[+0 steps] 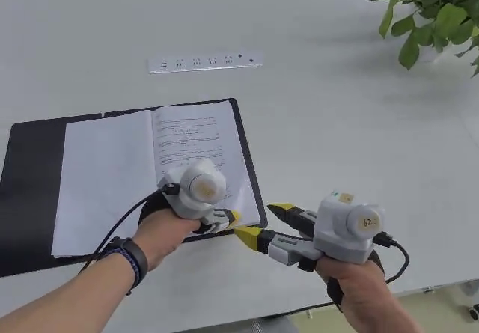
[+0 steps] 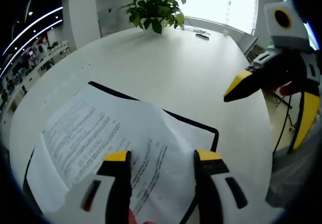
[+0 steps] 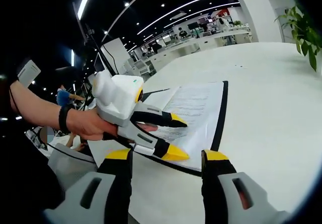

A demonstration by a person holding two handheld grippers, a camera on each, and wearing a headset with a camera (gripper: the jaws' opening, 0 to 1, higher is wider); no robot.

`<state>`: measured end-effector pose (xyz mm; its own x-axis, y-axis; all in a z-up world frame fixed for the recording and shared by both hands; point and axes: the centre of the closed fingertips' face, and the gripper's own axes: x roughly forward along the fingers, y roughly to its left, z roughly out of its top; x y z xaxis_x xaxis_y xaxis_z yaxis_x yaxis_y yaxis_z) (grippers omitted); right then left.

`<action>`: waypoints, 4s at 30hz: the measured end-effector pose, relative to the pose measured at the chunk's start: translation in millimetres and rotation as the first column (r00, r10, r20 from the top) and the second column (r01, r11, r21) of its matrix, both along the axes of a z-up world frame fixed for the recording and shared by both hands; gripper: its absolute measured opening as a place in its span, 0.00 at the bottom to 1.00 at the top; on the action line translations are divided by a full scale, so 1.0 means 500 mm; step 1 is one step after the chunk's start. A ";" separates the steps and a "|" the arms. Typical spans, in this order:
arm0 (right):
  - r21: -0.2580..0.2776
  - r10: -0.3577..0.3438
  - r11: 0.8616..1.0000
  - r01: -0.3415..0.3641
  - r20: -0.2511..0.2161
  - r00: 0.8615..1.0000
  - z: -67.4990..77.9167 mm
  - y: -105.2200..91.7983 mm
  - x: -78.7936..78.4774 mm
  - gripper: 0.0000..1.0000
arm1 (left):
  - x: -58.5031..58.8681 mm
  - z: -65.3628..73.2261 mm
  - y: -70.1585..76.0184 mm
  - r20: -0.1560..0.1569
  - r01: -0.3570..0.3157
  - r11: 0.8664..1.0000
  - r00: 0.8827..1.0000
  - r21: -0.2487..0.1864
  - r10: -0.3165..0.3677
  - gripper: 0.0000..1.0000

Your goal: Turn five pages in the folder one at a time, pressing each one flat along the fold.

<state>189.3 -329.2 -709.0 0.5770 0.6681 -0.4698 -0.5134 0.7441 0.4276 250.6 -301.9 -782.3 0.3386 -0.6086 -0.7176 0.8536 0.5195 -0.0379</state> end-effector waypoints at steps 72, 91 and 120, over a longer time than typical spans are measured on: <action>0.252 -0.119 0.954 0.164 -0.186 0.975 -0.026 0.025 0.095 0.00 | -0.078 0.139 0.287 0.055 -0.332 0.939 0.940 -0.095 0.338 0.62; 0.283 -0.118 0.946 0.156 -0.146 0.982 0.020 0.083 0.100 0.00 | -0.070 0.179 0.442 0.090 -0.507 0.849 0.848 -0.147 0.522 0.64; 0.335 -0.027 0.940 0.060 -0.102 0.994 0.077 0.267 0.110 0.00 | -0.103 0.202 0.548 0.104 -0.544 0.821 0.819 -0.172 0.564 0.66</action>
<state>244.3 -195.9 -670.6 0.5733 0.7718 -0.2749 -0.4283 0.5684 0.7025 198.9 -28.0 -681.1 0.7396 -0.3690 -0.5629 0.4232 0.9053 -0.0374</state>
